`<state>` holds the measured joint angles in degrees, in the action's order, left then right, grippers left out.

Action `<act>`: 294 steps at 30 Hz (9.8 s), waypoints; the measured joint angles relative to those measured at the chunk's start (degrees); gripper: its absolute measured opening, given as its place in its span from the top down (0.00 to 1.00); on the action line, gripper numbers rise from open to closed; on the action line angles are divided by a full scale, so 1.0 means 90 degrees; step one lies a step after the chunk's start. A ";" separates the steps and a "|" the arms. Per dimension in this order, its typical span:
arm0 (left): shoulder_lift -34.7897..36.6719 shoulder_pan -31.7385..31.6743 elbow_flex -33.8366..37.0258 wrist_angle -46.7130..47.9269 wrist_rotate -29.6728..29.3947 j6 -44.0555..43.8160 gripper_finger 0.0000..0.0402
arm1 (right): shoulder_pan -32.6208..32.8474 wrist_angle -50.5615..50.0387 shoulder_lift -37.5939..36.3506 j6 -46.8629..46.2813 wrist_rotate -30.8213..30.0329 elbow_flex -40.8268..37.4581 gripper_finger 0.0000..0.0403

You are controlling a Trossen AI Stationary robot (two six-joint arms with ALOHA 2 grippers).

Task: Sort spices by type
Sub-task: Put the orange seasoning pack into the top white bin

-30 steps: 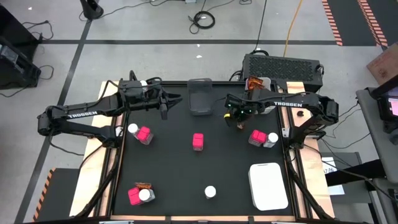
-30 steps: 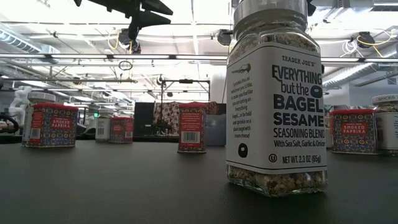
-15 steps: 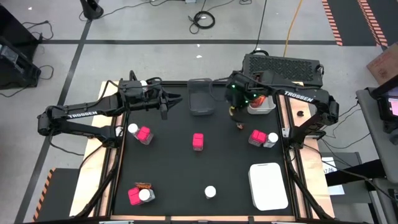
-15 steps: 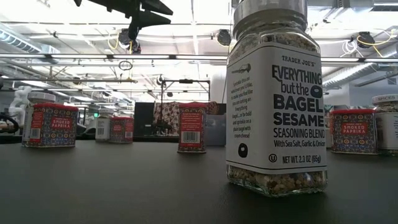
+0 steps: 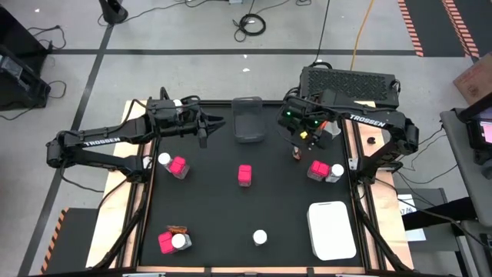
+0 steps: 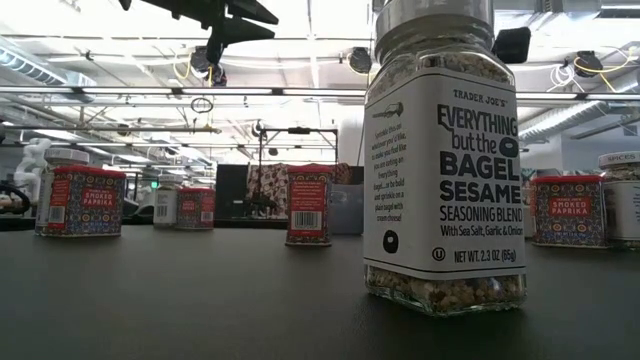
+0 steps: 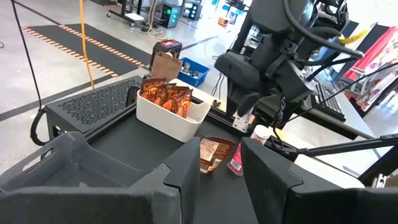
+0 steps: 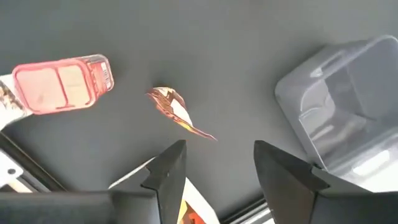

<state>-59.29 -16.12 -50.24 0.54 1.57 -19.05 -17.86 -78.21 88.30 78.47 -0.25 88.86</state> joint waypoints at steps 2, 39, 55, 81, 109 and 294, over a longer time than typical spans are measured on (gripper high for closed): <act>0.0000 0.0000 0.0000 0.0000 0.0030 -0.0002 0.70 | 0.0004 -0.0100 0.0007 0.0216 0.0012 -0.0005 0.55; 0.0000 0.0000 0.0000 0.0002 0.0026 -0.0024 0.70 | 0.0035 0.0978 -0.0001 0.2765 -0.0299 -0.1611 0.55; 0.0000 0.0000 0.0000 0.0005 0.0024 -0.0017 0.70 | 0.0037 0.1758 0.0002 0.2751 -0.0297 -0.2394 0.61; 0.0000 -0.0118 0.0000 0.0017 -0.0016 -0.0010 0.70 | -0.0027 0.0239 0.0002 -0.2173 0.0206 -0.0327 1.00; 0.0000 -0.0131 -0.0005 0.0950 -0.0493 0.1350 0.70 | -0.2772 -0.1017 -0.0586 -0.4377 -0.0620 -0.0180 1.00; -0.3318 0.1379 -0.5288 0.7971 0.0886 0.1977 1.00 | 0.0319 0.3903 -0.1079 -0.8232 0.1258 -0.1392 0.60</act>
<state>-89.15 -3.71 -97.83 72.27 9.54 -1.25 -14.99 -43.08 78.58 4.38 11.07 76.34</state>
